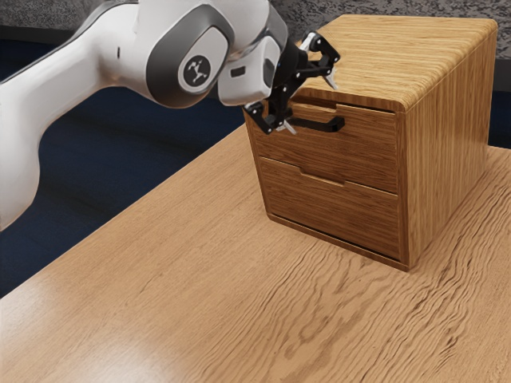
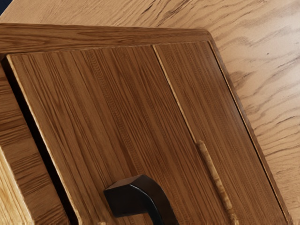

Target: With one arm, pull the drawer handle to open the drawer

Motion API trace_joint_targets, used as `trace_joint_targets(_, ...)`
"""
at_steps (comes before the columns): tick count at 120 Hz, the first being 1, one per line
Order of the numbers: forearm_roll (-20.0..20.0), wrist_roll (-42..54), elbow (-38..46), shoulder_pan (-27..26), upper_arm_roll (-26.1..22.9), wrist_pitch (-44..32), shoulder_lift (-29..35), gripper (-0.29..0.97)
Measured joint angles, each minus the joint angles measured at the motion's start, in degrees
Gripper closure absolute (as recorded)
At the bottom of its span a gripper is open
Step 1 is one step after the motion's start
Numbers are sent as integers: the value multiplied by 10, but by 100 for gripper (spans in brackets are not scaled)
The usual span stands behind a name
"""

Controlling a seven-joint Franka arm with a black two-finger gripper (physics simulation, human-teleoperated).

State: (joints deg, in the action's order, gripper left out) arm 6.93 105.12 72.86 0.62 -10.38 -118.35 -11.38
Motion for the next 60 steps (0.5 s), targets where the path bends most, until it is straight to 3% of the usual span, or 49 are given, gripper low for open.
trace_joint_targets(60, 9, -7, 4, -1, 6, 21, -12, 2)
